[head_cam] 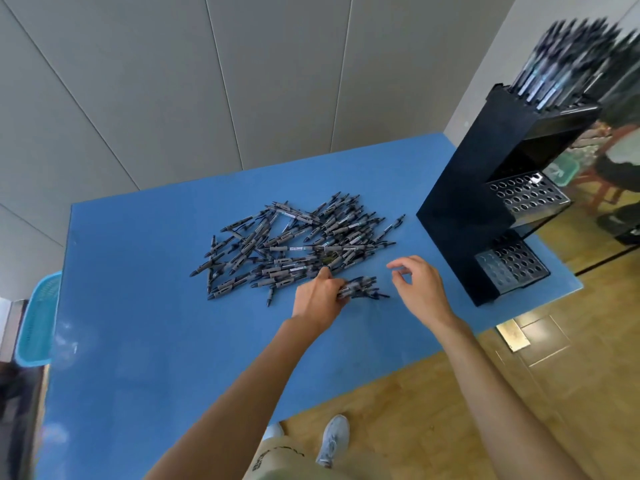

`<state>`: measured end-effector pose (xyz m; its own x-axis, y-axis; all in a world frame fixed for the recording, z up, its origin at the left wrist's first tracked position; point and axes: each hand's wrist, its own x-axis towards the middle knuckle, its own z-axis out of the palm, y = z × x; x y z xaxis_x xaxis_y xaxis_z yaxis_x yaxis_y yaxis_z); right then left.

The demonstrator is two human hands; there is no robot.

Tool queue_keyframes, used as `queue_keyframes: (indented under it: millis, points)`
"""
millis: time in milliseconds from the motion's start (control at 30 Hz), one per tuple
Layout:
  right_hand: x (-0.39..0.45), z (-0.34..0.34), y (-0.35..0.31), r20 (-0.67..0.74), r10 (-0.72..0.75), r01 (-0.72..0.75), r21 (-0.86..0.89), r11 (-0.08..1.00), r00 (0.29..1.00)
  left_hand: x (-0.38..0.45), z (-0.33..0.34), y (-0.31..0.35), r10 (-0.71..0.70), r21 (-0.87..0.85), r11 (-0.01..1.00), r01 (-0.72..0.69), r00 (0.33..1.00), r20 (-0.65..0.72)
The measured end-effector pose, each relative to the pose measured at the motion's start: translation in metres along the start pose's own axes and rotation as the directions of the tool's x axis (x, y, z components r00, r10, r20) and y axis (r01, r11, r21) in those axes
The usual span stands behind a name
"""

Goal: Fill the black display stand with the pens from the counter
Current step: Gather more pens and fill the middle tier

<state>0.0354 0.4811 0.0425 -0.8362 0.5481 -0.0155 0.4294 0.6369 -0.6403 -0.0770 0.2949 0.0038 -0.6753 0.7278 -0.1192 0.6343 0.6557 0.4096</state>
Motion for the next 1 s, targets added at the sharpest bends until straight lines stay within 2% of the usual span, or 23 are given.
queue_keyframes:
  millis: [167, 267, 367, 467, 533, 600, 667, 733, 767, 867, 1000]
  points:
    - [0.002, -0.017, 0.021, -0.031, 0.040, -0.040, 0.022, 0.999, 0.999, 0.015, 0.017, 0.011, 0.049, 0.072, 0.996, -0.054, 0.996, 0.072]
    - [0.003, -0.022, 0.034, -0.022, 0.042, -0.042, 0.034, 0.999, 0.999, 0.015, 0.018, 0.017, 0.078, 0.186, 0.978, -0.096, 0.992, 0.102]
    - [0.005, -0.021, 0.042, -0.013, 0.032, -0.032, 0.039, 0.999, 0.999, 0.008, 0.016, 0.019, 0.070, 0.244, 0.963, -0.119, 0.977, 0.201]
    - [0.006, -0.013, 0.045, 0.015, 0.021, -0.022, 0.048, 0.999, 1.000, -0.008, 0.020, 0.012, 0.041, 0.147, 0.986, -0.080, 0.966, 0.254]
    - [0.006, -0.005, 0.042, 0.028, 0.009, -0.010, 0.066, 0.998, 1.000, -0.020, 0.025, 0.004, 0.005, 0.053, 0.999, -0.015, 0.982, 0.187]
    - [0.006, 0.003, 0.038, 0.037, -0.015, 0.012, 0.084, 0.996, 0.999, -0.032, 0.027, 0.000, -0.067, -0.114, 0.991, 0.072, 0.997, 0.049]
    - [0.005, 0.011, 0.030, 0.054, -0.045, 0.039, 0.097, 0.995, 0.998, -0.043, 0.027, -0.002, -0.213, -0.379, 0.911, 0.161, 0.972, -0.099]
    - [0.006, 0.019, 0.022, 0.067, -0.072, 0.065, 0.092, 0.994, 0.995, -0.055, 0.023, -0.002, -0.422, -0.676, 0.705, 0.213, 0.892, -0.159]
    - [0.006, 0.022, 0.017, 0.070, -0.086, 0.080, 0.089, 0.993, 0.994, -0.062, 0.020, -0.002, -0.513, -0.772, 0.599, 0.214, 0.843, -0.164]
    - [0.006, 0.031, 0.002, 0.083, -0.120, 0.113, 0.082, 0.990, 0.989, -0.085, 0.011, -0.002, -0.630, -0.881, 0.451, 0.145, 0.751, -0.199]
    - [0.004, 0.044, -0.012, 0.100, -0.146, 0.140, 0.068, 0.988, 0.984, -0.099, 0.002, -0.015, -0.737, -0.920, 0.390, 0.030, 0.610, -0.292]
